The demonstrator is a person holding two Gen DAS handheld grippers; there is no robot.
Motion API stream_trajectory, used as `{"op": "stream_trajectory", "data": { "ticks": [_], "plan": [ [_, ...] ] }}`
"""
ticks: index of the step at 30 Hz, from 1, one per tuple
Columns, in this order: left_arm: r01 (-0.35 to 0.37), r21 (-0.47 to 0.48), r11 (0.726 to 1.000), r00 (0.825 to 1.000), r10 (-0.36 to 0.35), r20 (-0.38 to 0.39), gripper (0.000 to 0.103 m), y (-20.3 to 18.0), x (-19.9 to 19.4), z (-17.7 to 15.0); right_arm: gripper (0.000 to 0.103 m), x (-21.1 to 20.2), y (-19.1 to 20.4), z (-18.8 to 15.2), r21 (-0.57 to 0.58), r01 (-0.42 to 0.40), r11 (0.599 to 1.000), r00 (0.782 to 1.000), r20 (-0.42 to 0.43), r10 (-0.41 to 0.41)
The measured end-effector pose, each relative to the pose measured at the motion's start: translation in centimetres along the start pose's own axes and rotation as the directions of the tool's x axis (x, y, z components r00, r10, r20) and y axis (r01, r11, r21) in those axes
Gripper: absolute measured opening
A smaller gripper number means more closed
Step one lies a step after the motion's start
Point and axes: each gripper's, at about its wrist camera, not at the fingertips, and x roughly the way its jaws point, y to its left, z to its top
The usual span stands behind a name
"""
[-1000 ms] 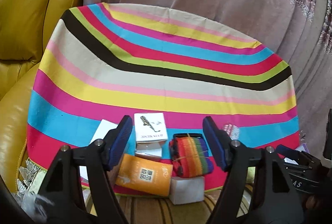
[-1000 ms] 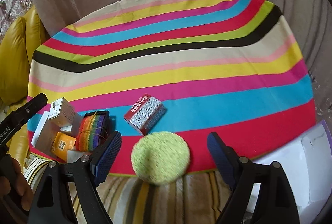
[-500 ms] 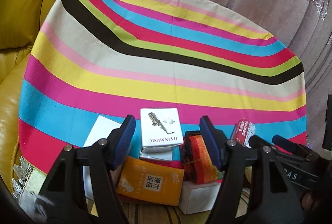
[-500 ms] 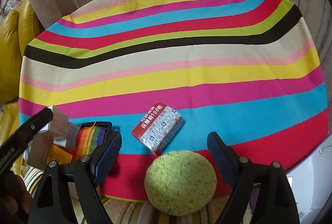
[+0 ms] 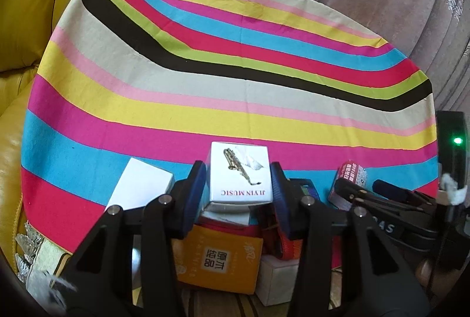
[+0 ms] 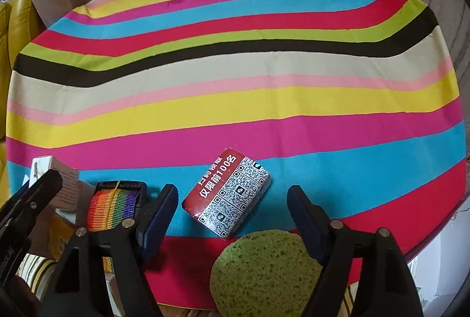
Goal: Organize objects
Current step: 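Grasp the JIYIN MUSIC box with the left gripper while the right grasps the red QR-code box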
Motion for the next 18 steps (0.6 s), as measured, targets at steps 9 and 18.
{"op": "stream_trajectory", "data": {
  "ticks": [9, 18],
  "plan": [
    [0.013, 0.020, 1.000, 0.999, -0.014, 0.051, 0.048, -0.4, -1.0, 0.0, 0.044, 1.5, -0.5, -0.1, 0.034, -0.031, 0.999, 0.998, -0.045, 0.032],
    [0.012, 0.058, 0.998, 0.994, -0.019, 0.112, 0.048, -1.1, -2.1, -0.2, 0.043, -1.3, -0.8, -0.8, 0.039, -0.078, 0.996, 0.994, 0.074, 0.075]
  ]
}}
